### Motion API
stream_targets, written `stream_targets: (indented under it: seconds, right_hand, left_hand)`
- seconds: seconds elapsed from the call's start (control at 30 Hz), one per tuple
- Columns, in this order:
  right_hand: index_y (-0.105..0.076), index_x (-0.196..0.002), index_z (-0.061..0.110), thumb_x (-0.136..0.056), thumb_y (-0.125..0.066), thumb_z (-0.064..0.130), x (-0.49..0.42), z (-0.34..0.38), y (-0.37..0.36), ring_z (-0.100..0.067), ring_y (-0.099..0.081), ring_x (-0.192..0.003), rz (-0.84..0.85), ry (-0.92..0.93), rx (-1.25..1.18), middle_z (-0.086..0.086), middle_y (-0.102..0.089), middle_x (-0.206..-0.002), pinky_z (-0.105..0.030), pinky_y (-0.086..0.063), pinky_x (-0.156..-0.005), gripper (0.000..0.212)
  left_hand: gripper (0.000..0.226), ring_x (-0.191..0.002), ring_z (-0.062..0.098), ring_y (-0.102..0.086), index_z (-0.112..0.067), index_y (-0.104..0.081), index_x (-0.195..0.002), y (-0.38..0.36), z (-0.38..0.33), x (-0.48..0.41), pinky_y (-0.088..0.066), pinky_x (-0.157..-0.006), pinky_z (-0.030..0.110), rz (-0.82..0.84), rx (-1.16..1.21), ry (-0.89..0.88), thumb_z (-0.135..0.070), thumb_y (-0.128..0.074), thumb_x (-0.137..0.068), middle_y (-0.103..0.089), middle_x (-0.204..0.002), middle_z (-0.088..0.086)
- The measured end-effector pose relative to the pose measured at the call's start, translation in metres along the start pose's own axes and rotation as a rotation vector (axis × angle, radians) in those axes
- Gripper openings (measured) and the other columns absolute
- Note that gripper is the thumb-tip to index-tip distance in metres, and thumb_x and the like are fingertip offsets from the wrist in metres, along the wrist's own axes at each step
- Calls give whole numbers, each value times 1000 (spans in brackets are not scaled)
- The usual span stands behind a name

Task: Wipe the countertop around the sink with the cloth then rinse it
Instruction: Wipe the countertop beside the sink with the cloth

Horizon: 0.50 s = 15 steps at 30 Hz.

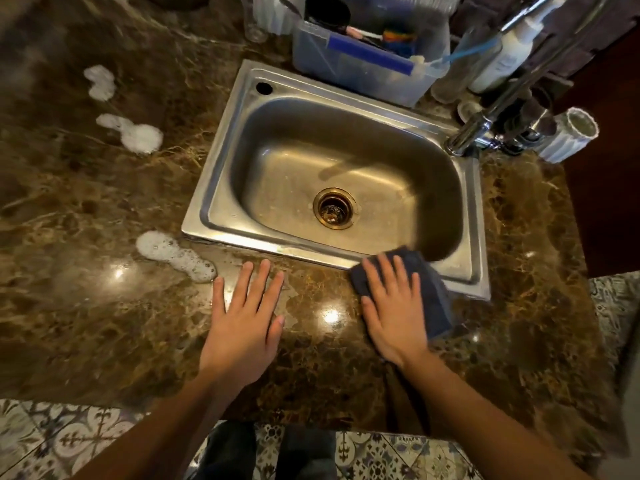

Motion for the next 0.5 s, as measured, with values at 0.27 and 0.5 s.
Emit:
stream_targets:
  seconds: [0.27, 0.5]
  right_hand:
    - [-26, -150, 30, -98, -30, 36, -64, 135, -5, -20, -25, -143, 8, 303, 24, 2, -34, -154, -43, -12, -117, 53]
    - [-21, -153, 28, -99, -29, 39, -54, 128, -8, -20, -15, -147, -15, 367, 76, 0, -21, -160, -44, -6, -118, 56]
  left_hand:
    - [57, -143, 32, -31, -9, -45, -143, 2, 0, 1, -19, -114, 61, -19, 20, -6, -37, -36, -94, -42, -149, 15]
    - [60, -145, 26, -23, -14, -41, -145, -2, 2, -1, -12, -115, 57, 27, 13, 20, -41, -34, -92, -37, -153, 9]
Point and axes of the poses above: each hand's wrist, its own x-axis away from the middle knuckle, its own y-axis out of the back of the hand, z = x × y, the point moved 9 cm from there along -x, towards the middle knuckle
